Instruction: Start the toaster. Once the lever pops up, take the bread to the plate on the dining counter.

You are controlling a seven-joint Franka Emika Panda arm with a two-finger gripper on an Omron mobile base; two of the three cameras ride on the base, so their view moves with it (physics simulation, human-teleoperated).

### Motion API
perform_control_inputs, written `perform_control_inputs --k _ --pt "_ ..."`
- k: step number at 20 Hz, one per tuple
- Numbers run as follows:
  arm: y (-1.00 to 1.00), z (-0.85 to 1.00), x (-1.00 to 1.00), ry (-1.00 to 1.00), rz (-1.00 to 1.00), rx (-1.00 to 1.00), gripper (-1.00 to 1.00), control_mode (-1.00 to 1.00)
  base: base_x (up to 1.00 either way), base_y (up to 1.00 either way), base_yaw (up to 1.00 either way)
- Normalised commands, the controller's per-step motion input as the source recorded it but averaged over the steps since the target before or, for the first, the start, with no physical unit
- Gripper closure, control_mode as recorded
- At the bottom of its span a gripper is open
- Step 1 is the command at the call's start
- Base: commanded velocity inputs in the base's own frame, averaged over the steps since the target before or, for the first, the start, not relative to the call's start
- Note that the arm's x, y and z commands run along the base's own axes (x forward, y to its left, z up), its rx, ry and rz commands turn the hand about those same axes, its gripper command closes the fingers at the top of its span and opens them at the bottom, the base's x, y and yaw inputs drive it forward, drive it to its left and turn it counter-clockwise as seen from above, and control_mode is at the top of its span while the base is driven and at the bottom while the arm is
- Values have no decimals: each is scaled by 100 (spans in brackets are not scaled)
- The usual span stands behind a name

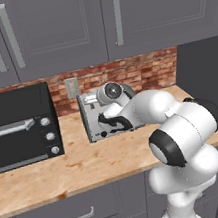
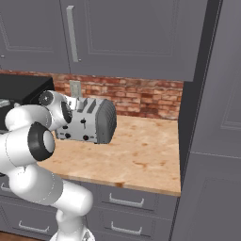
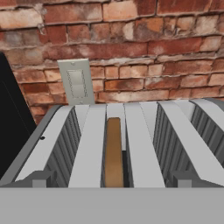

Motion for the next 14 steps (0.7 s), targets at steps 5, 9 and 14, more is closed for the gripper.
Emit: perform_control_inputs --k 5,9,14 --pt "0 0 0 0 0 0 -100 -100 0 0 0" --pt "0 0 0 0 0 0 -100 -100 0 0 0" --pt "0 0 0 0 0 0 -100 -100 0 0 0"
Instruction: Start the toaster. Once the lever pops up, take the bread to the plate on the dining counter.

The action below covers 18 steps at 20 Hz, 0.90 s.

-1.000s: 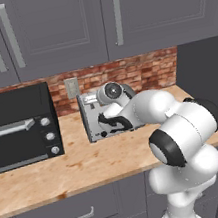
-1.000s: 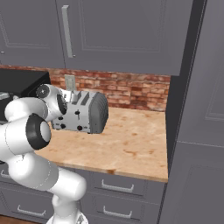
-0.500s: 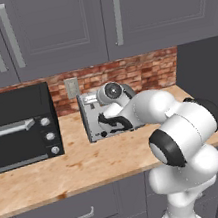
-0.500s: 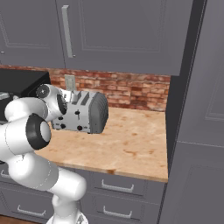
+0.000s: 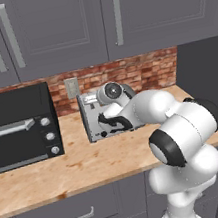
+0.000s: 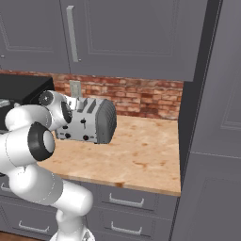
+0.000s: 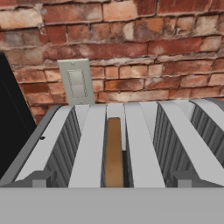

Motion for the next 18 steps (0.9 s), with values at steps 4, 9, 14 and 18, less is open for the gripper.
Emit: perform_control_inputs --k 4,9,14,18 --pt "0 0 0 0 0 0 -100 -100 0 0 0" --pt "0 0 0 0 0 0 -100 -100 0 0 0" --pt "0 0 0 0 0 0 -100 -100 0 0 0" --pt "0 0 0 0 0 0 -100 -100 0 0 0"
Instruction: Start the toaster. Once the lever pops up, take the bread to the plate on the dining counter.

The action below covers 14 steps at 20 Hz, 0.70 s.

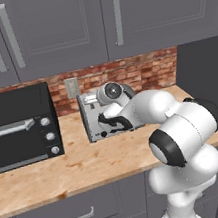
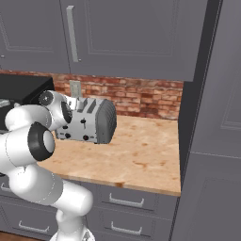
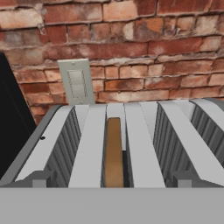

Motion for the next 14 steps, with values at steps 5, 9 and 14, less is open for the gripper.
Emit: perform_control_inputs --k 5,9,14 --pt "0 0 0 0 0 0 -100 -100 0 0 0" --pt "0 0 0 0 0 0 -100 -100 0 0 0" --pt "0 0 0 0 0 0 -100 -100 0 0 0"
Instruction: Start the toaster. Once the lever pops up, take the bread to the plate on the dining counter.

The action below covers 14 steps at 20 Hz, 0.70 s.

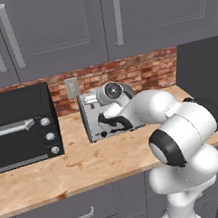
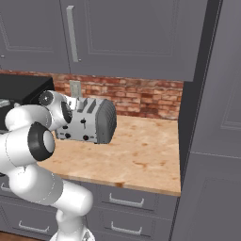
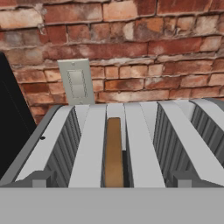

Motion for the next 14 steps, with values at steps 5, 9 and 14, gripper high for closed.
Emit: perform_control_inputs --k 5,9,14 --pt "0 0 0 0 0 0 -100 -100 0 0 0" --pt "0 0 0 0 0 0 -100 -100 0 0 0" --pt "0 0 0 0 0 0 -100 -100 0 0 0"
